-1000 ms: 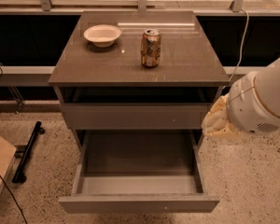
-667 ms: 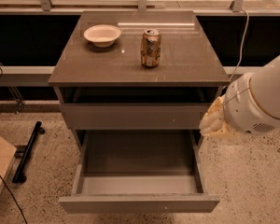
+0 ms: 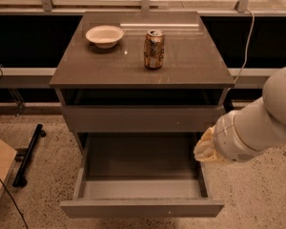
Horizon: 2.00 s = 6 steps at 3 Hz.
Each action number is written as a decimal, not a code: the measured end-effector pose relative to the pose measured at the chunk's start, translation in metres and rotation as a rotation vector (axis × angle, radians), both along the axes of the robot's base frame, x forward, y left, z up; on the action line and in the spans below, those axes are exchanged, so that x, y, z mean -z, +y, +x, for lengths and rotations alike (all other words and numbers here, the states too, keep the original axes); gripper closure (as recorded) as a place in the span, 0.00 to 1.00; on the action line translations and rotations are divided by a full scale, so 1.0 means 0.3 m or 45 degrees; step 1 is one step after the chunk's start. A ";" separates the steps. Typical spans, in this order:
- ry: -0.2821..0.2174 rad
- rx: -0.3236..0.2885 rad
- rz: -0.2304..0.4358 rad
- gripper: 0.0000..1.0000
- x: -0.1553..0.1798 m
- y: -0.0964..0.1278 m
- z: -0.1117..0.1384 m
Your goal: Close middle drawer
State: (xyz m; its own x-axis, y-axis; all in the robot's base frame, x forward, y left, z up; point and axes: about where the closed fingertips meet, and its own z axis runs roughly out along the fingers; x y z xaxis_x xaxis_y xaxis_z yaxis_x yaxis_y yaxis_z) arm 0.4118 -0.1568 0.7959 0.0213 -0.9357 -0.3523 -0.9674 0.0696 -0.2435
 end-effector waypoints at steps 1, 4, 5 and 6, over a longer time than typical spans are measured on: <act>0.052 -0.019 0.038 1.00 0.152 -0.010 0.013; 0.193 0.045 0.089 1.00 0.457 -0.073 -0.014; 0.255 0.050 0.087 1.00 0.559 -0.075 -0.048; 0.335 0.073 0.132 1.00 0.754 -0.082 -0.100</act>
Offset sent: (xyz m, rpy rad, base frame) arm 0.0110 -0.0422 -0.1595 0.1477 0.1492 -0.0477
